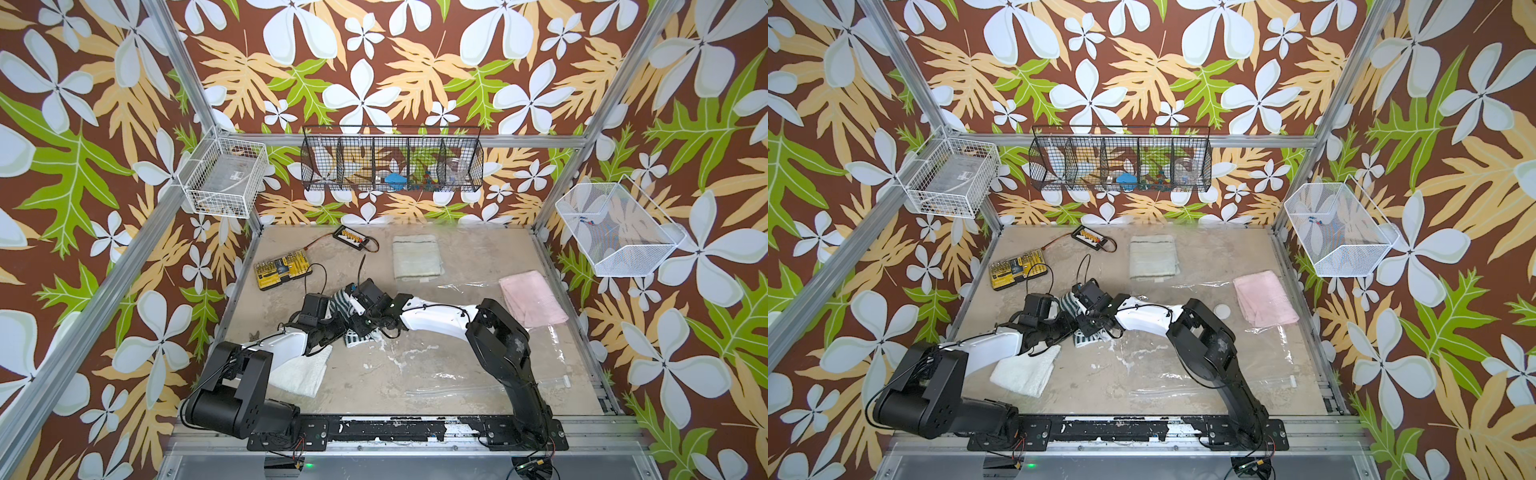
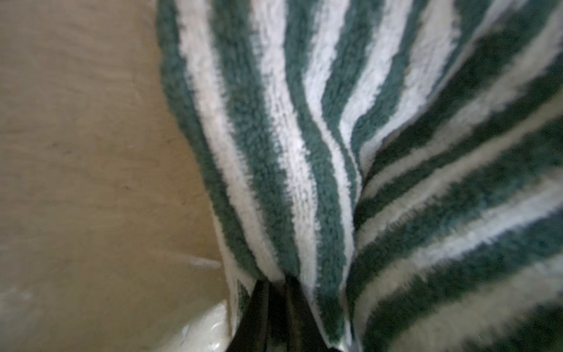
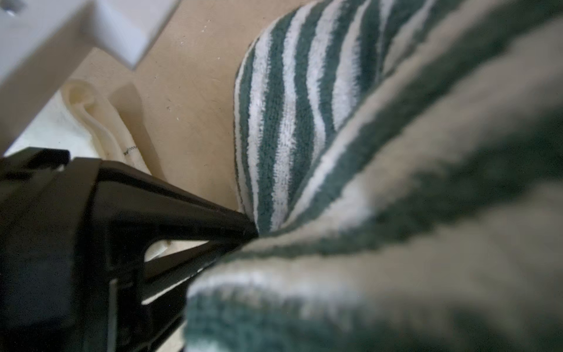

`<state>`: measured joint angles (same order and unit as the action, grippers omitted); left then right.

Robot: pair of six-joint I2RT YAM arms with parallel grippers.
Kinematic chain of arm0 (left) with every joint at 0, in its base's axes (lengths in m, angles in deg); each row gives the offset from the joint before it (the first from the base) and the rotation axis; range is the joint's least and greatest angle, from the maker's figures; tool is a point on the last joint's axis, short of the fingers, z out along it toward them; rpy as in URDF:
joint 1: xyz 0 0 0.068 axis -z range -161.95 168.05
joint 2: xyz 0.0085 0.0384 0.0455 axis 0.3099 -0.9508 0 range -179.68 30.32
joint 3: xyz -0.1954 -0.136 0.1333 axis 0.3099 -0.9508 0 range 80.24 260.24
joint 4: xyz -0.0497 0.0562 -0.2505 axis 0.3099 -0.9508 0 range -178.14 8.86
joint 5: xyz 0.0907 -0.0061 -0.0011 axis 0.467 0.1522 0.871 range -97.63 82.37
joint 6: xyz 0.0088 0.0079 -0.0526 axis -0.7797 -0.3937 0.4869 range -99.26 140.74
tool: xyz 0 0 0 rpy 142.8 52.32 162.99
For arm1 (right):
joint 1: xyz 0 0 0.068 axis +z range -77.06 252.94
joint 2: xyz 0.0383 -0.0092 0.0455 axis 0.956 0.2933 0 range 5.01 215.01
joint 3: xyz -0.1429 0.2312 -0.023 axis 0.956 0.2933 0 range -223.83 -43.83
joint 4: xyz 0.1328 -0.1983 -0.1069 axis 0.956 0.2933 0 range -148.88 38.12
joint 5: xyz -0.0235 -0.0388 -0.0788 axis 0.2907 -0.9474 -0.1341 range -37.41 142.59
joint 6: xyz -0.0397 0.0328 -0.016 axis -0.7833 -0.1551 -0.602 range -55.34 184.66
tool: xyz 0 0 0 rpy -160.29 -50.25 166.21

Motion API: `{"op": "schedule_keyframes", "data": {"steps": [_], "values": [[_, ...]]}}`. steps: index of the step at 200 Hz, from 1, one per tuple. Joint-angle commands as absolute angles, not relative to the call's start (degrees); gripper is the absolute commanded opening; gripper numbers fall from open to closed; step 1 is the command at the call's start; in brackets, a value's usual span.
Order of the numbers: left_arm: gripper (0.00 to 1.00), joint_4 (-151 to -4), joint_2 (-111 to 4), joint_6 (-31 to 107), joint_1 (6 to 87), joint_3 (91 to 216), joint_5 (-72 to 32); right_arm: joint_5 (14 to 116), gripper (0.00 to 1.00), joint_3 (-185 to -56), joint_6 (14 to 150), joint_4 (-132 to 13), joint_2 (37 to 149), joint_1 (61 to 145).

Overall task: Place the folded towel into the vacuum bag
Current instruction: Pick up the towel from the center of the board, then adjust the vacuum bag at the center of the board.

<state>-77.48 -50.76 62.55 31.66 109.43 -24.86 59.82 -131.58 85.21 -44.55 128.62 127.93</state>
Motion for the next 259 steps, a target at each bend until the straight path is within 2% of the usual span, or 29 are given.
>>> {"op": "schedule_keyframes", "data": {"steps": [1,32,78,97,120,134,160,190,233,259], "values": [[0.14,-77.7,-50.2,62.1,31.7,109.6,-28.0,63.8,0.57,-129.7,85.2,-39.0,131.3,128.6],[0.14,-80.1,-47.9,62.1,31.0,111.3,-28.3,56.4,0.65,-129.5,83.3,-35.8,132.6,130.2],[0.14,-84.1,-41.2,62.2,24.5,113.4,-31.3,44.6,0.63,-129.9,82.6,-30.7,136.9,132.3],[0.14,-86.2,-39.4,61.7,22.9,114.6,-32.1,41.3,0.53,-131.9,83.0,-28.3,139.2,132.3],[0.14,-90.5,-36.5,60.4,22.5,116.7,-29.5,39.1,0.32,-134.7,82.2,-26.8,139.2,132.1],[0.15,-94.2,-34.1,58.6,22.4,118.5,-26.0,38.8,0.22,-137.0,80.5,-27.2,137.2,131.7],[0.17,-100.4,-30.4,55.6,22.4,122.3,-19.7,41.5,0.13,-141.3,77.9,-28.3,130.6,130.5],[0.23,-105.0,-28.3,53.3,22.4,125.9,-15.5,46.7,0.1,-139.3,78.7,-31.2,119.0,128.0],[0.34,-105.9,-28.4,50.5,23.1,128.4,-19.5,51.6,0.09,-121.2,85.3,-35.0,100.5,119.5],[0.38,-104.4,-31.9,51.7,30.6,128.1,-18.2,56.3,0.09,-105.9,89.4,-37.6,89.9,110.3]]}}
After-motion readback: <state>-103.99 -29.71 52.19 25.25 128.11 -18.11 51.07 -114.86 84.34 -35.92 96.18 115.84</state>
